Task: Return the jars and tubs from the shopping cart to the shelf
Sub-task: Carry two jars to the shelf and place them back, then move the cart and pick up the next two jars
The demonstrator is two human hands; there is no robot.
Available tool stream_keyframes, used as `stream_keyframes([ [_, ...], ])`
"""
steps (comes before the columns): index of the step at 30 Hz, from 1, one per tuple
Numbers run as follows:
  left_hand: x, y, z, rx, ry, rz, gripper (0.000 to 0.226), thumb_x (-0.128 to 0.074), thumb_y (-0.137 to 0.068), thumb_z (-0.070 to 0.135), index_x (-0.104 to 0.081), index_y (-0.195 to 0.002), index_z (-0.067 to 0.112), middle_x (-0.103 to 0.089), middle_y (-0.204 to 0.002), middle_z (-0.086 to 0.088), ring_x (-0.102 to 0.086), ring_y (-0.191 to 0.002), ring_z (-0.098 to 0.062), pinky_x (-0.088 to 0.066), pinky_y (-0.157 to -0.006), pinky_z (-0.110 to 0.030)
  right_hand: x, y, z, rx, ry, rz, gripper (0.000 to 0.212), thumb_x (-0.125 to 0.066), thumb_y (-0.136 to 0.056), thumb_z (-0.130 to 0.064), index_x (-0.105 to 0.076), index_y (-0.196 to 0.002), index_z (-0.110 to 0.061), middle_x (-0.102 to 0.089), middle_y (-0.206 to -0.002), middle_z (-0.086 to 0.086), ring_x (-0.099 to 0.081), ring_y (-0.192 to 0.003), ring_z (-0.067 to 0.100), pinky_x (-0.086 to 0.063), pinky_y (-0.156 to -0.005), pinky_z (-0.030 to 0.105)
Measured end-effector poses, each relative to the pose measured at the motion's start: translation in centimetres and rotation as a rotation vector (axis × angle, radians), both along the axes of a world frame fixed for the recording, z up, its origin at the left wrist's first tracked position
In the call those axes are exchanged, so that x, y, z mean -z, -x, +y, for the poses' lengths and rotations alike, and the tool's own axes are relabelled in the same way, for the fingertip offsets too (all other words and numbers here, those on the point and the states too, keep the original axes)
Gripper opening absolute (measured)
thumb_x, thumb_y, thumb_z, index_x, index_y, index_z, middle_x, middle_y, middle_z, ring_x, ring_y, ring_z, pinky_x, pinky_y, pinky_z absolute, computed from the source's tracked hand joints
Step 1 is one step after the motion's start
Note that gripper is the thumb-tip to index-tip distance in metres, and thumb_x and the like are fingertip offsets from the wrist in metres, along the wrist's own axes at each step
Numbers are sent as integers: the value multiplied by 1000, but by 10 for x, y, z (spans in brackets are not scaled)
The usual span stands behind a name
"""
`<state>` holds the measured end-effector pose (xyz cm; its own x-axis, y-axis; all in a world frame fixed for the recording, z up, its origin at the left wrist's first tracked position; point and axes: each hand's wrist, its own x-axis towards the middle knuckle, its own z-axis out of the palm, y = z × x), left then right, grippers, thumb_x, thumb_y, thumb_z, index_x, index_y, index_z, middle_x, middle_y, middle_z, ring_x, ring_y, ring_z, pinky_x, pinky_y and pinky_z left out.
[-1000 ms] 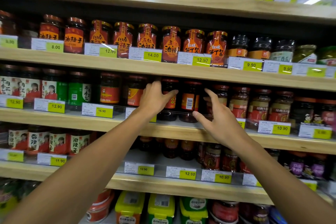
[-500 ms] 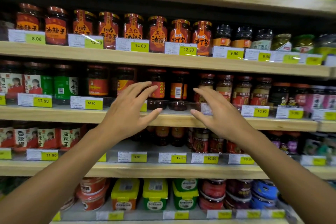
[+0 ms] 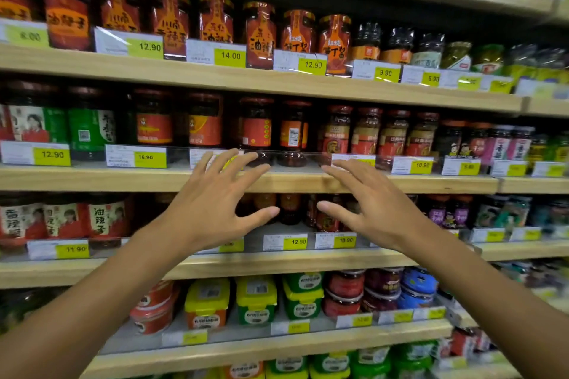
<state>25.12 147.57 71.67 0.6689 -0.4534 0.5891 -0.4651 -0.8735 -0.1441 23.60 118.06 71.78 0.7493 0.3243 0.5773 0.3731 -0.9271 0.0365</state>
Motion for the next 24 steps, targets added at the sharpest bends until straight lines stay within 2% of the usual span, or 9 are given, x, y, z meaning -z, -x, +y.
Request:
stream_keyframes([
  [3, 9, 8, -12, 65, -24, 13, 84, -18, -86, 84, -35, -153, 36, -28, -164, 7, -22, -153, -20, -16, -125, -48, 10, 7, -9, 11, 16, 69, 84, -23, -87, -86, -25, -157, -40, -24, -165, -11, -17, -153, 14, -22, -124, 44],
  [7, 20, 21, -42, 103, -67, 21, 81, -21, -89, 82, -33, -153, 34, -32, -162, 6, -27, -150, -20, -18, -125, -45, 21, 28, -28, 15, 32, 72, 87, -22, -86, -88, -26, -157, -37, -27, -163, -9, -23, -151, 15, -27, -121, 45],
  [12, 34, 46, -110, 135, -100, 83, 87, -15, -85, 87, -22, -158, 39, -21, -166, 9, -19, -153, -20, -12, -126, -46, 35, 70, -83, 78, 9, 176, 89, -25, -84, -90, -17, -159, -42, -12, -168, -15, -6, -156, 13, -13, -127, 43],
  [15, 47, 58, -174, 194, -106, 147, 90, -9, -82, 89, -15, -159, 42, -12, -168, 11, -12, -155, -19, -7, -127, -46, 50, 103, -141, 141, 5, 225, 90, -26, -84, -91, -12, -159, -44, -9, -168, -16, -3, -156, 11, -12, -127, 42],
  [19, 70, 76, -277, 332, -128, 225, 99, 3, -75, 93, -14, -158, 42, -7, -169, 10, -11, -155, -19, -12, -126, -47, 77, 157, -236, 262, -13, 254, 91, -26, -84, -91, -10, -160, -43, -9, -168, -15, -5, -156, 13, -12, -127, 41],
  [21, 81, 88, -333, 400, -138, 267, 95, -1, -77, 93, -9, -158, 44, -6, -168, 11, -10, -155, -19, -14, -126, -46, 91, 188, -286, 340, -28, 269, 91, -25, -85, -90, -9, -160, -42, -9, -169, -13, -5, -156, 14, -10, -126, 40],
  [24, 99, 109, -418, 496, -187, 314, 93, -2, -77, 91, -4, -158, 46, 1, -168, 14, -3, -156, -16, -8, -126, -44, 110, 242, -355, 442, -90, 295, 88, -30, -87, -88, -9, -160, -43, -10, -169, -12, -5, -156, 14, -12, -127, 42],
])
